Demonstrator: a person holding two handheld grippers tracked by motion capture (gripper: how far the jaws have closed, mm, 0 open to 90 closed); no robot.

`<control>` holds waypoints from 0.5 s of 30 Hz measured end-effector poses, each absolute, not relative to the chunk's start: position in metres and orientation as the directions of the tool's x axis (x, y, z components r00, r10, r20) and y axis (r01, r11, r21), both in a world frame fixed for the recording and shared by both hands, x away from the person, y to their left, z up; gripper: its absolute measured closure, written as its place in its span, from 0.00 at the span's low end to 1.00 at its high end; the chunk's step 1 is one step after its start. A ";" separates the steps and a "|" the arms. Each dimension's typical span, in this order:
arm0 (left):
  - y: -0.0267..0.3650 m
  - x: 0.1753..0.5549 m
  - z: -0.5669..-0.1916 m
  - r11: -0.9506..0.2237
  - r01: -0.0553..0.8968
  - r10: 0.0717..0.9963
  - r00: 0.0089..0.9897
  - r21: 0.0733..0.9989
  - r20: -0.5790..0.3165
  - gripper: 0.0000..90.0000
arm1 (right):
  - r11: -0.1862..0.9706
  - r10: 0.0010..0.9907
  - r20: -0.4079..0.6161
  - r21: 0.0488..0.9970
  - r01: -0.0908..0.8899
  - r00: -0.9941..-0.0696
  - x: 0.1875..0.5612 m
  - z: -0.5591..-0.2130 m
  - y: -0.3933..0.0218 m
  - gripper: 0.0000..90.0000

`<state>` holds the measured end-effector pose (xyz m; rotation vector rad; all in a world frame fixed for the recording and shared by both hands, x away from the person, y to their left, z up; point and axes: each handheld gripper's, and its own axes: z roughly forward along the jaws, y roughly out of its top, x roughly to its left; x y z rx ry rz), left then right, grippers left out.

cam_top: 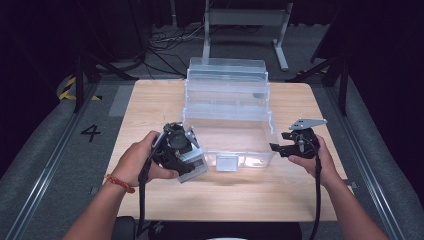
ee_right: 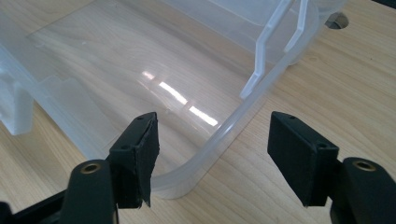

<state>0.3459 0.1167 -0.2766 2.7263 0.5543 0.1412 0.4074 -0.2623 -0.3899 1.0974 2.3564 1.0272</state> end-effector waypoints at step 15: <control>0.106 0.389 -0.243 -0.761 0.502 0.580 0.810 0.412 0.084 0.63 | 0.436 0.752 0.007 0.745 0.505 -0.659 0.414 -0.397 -0.261 0.38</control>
